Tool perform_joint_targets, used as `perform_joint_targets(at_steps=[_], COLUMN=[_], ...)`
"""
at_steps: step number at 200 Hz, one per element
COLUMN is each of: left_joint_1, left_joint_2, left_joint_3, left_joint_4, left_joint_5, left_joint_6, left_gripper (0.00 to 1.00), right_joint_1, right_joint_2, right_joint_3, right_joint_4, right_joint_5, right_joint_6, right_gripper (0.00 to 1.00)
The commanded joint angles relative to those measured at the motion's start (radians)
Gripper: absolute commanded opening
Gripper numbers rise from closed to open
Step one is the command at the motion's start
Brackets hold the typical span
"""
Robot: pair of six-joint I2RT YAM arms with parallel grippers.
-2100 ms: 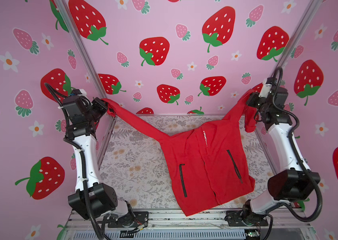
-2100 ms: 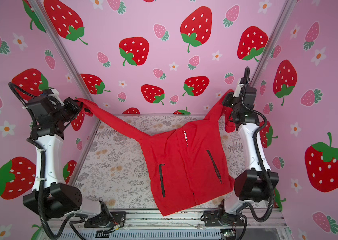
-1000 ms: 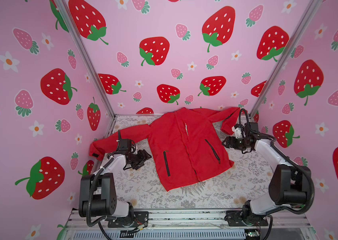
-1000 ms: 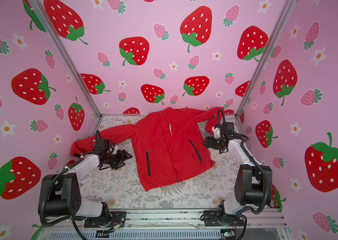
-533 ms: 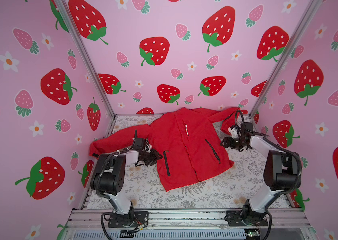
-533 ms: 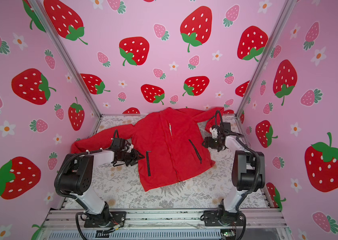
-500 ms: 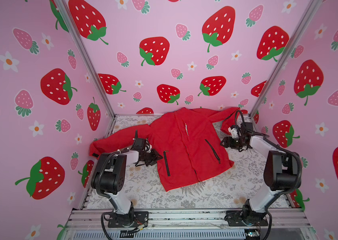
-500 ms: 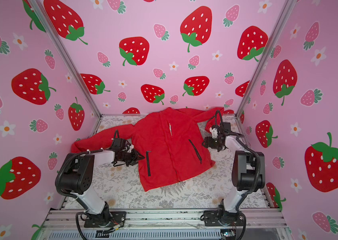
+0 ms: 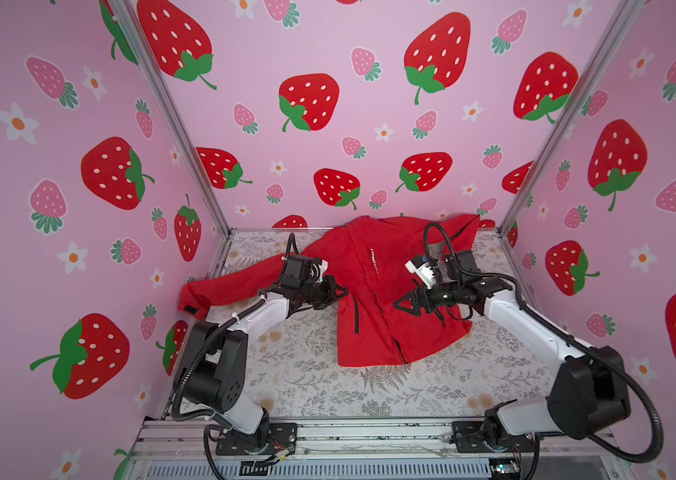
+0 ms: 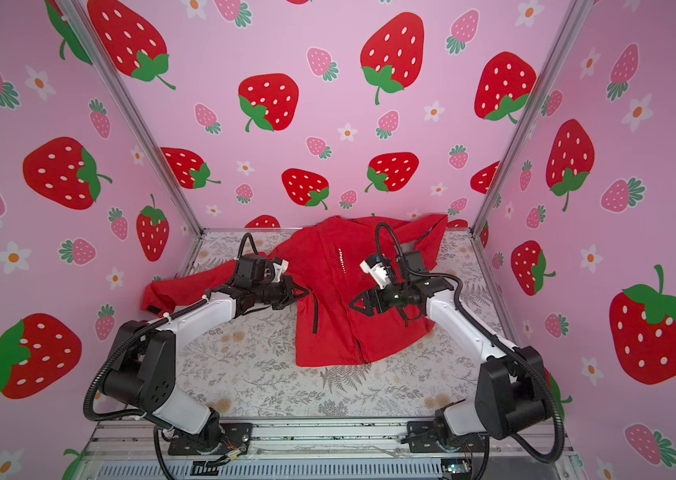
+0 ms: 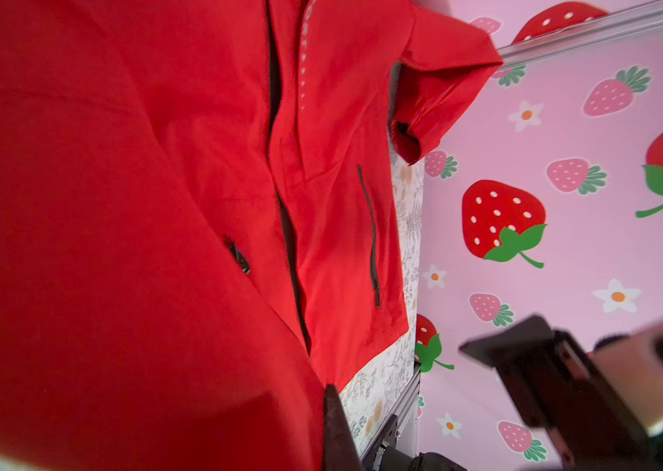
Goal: Unzip the jacket
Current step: Flatten out the jacket at the center of the board.
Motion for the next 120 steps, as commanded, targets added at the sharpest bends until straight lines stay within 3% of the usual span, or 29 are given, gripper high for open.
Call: perform_joint_targets(at_steps=[1, 18, 81, 120], left_joint_1=[-0.006, -0.016, -0.030, -0.035], left_joint_2=[0.018, 0.016, -0.003, -0.040], left_joint_3=[0.063, 0.084, 0.075, 0.058], left_joint_4=[0.004, 0.005, 0.021, 0.003], left_joint_5=[0.015, 0.010, 0.015, -0.004], left_joint_6=[-0.039, -0.046, -0.074, -0.063], left_gripper=[0.00, 0.00, 0.00, 0.00], right_joint_1=[0.106, 0.180, 0.256, 0.292], right_joint_2=[-0.037, -0.039, 0.032, 0.078], right_joint_3=[-0.045, -0.067, -0.079, -0.060], right_joint_4=[-0.041, 0.000, 0.208, 0.265], right_joint_5=[0.152, 0.212, 0.271, 0.298], right_joint_6=[-0.163, -0.179, 0.140, 0.225], right_gripper=[0.80, 0.82, 0.87, 0.90])
